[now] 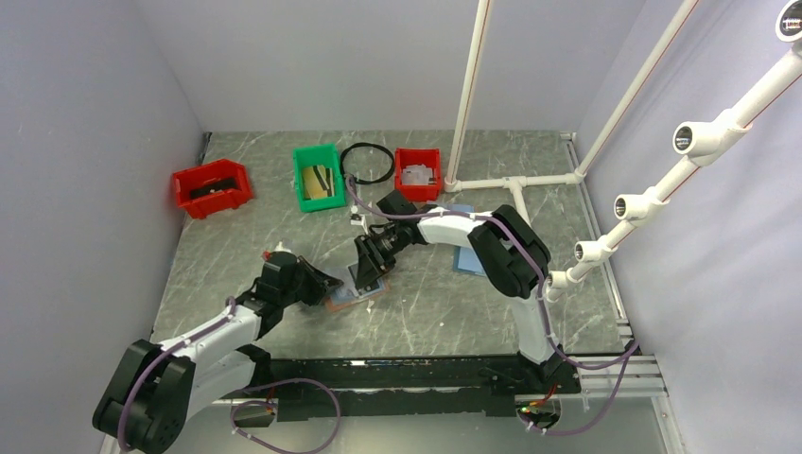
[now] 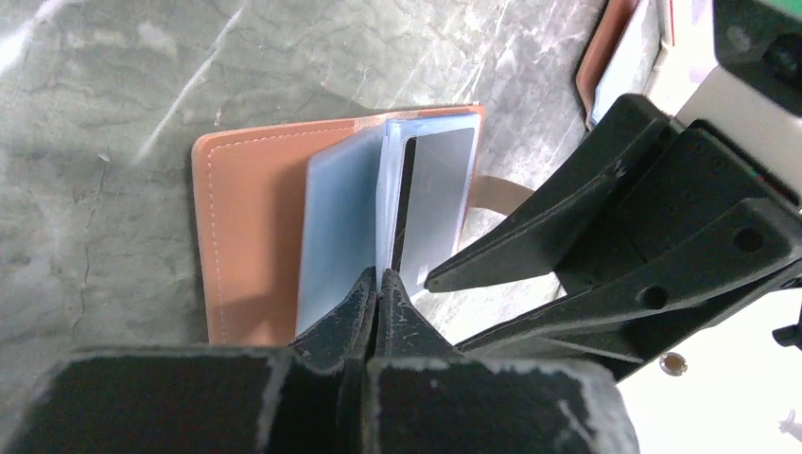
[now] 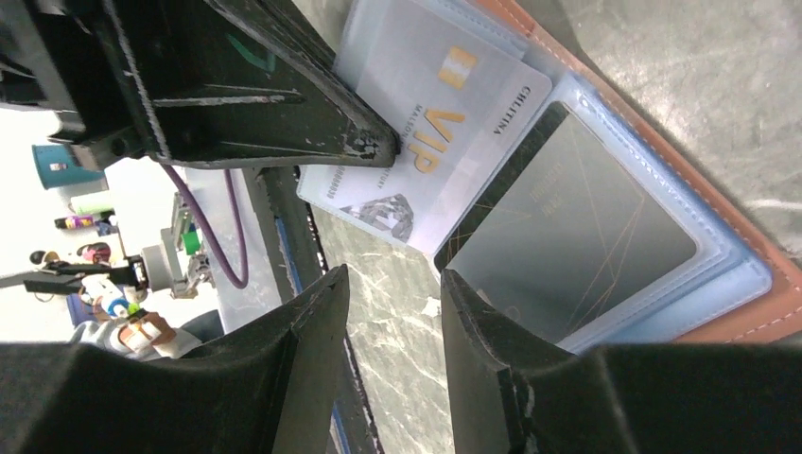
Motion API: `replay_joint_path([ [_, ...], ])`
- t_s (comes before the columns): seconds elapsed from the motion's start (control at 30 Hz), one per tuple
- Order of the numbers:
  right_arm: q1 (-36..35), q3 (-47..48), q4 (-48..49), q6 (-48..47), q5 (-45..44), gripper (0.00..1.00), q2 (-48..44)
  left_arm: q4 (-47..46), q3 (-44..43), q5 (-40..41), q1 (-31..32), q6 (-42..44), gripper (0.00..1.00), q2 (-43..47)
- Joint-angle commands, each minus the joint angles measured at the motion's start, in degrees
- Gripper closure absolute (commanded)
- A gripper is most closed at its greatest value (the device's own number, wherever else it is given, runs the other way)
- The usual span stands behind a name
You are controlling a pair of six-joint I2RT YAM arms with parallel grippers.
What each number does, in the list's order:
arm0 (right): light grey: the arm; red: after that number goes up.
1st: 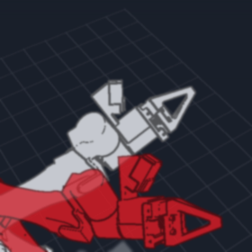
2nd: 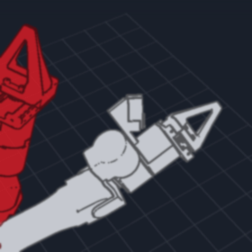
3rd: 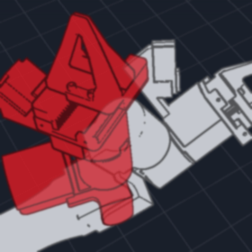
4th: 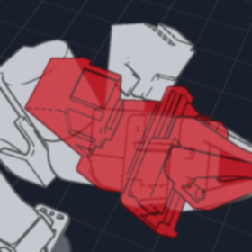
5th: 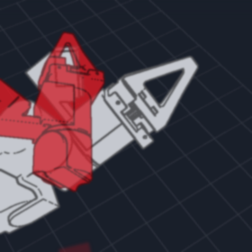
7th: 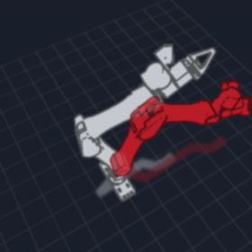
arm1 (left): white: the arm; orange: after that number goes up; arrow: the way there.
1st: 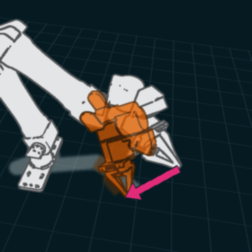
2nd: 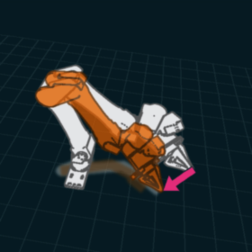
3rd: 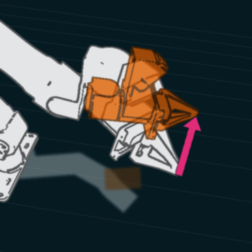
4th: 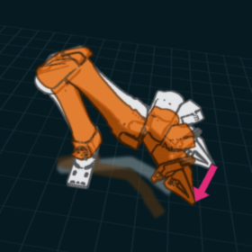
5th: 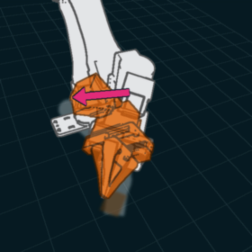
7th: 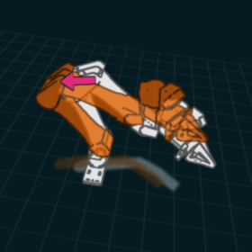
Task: Take the credit cards out of the card holder
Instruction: Remove the credit card from the card holder.
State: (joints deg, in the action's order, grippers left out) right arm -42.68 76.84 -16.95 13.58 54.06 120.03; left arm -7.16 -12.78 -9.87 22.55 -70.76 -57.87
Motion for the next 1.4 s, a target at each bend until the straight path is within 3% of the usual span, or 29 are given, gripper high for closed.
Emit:
replay_joint_path([
  [0.0, 0.84, 3.34, 0.03, -1.54, 3.44, 0.56, -1.29, -10.03, 2.55, -4.17, -1.04, 4.81, 1.0, 1.77],
  [0.27, 3.67, 1.05, 5.72, 3.25, 9.61, 0.54, -3.45, -26.28, 6.51, -9.94, -1.62, 12.54, 1.0, 5.88],
  [0.53, 4.62, 0.95, 6.88, 5.72, 10.2, 0.54, -4.27, -31.46, 6.64, -12.42, -1.63, 14.59, 1.0, 8.36],
  [0.73, 5.03, -2.31, 17.74, 14.76, 15.65, 0.55, -5.56, -35.58, 7.13, -13.48, -1.63, 13.63, 1.0, 7.15],
  [0.83, 4.5, -3.47, 23.11, 19.06, 18.2, 0.65, -5.68, -38.51, 6.87, -14.13, -1.64, 12.98, 1.0, 5.03],
  [1.03, 4.49, -4.52, 25.86, 21.2, 19.68, 0.99, -5.92, -37.77, 6.97, -12.72, -1.63, 11.36, 0.98, 4.23],
  [1.17, 4.68, -5.18, 24.84, 19.71, 19.51, 1.0, -6.12, -31.48, 7.17, -10.54, -1.92, 10.45, 0.83, 8.06],
  [1.37, 5.27, -5.82, 23.56, 17.93, 19.29, 1.0, -5.62, -26.29, 9.26, -8.18, -3.13, 9.08, 0.86, 15.97],
])
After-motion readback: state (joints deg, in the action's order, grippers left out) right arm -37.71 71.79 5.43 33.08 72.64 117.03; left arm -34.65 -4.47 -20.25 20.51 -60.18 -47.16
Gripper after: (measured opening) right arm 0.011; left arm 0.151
